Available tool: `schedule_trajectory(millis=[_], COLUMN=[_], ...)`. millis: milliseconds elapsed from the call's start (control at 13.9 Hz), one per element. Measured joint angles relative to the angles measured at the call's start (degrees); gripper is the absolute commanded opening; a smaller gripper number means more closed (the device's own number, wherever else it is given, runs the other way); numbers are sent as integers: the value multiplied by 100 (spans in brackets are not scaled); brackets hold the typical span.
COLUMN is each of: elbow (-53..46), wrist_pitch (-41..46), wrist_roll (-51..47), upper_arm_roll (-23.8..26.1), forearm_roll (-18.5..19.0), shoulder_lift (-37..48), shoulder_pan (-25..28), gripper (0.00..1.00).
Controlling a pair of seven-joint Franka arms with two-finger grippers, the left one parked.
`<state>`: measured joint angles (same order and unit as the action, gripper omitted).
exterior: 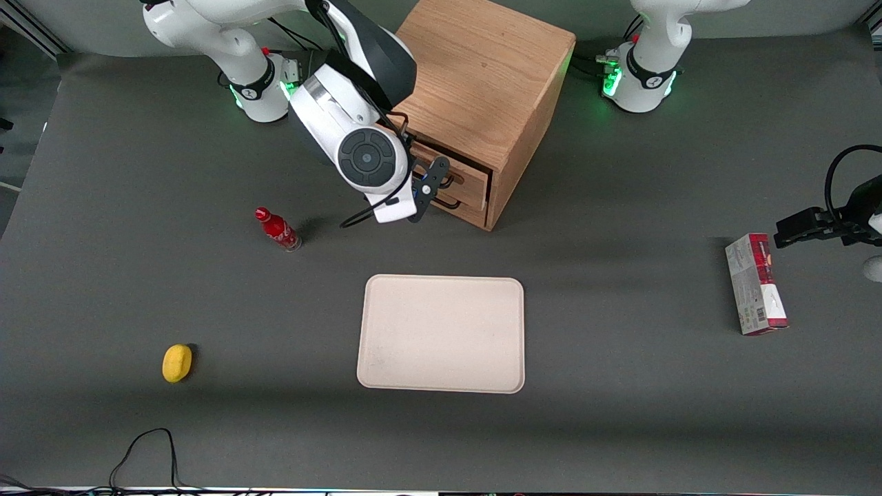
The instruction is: Open upper drawer
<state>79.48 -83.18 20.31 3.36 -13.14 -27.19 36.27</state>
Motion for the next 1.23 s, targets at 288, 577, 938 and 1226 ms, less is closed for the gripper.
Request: schedule_trajectory(millis=[288, 577, 938, 1226], elbow=[-292, -320, -299, -282], wrist_pitch=[-1, 4, 58, 205], wrist_roll=[0, 0, 2, 6], upper_arm_roll=[-2, -1, 27, 68], forearm_roll=[0, 0, 0, 0], shoulder_lift=[-188, -222, -300, -327], shoulder_pan=[-76, -82, -29, 29], gripper=[100, 100, 100, 100])
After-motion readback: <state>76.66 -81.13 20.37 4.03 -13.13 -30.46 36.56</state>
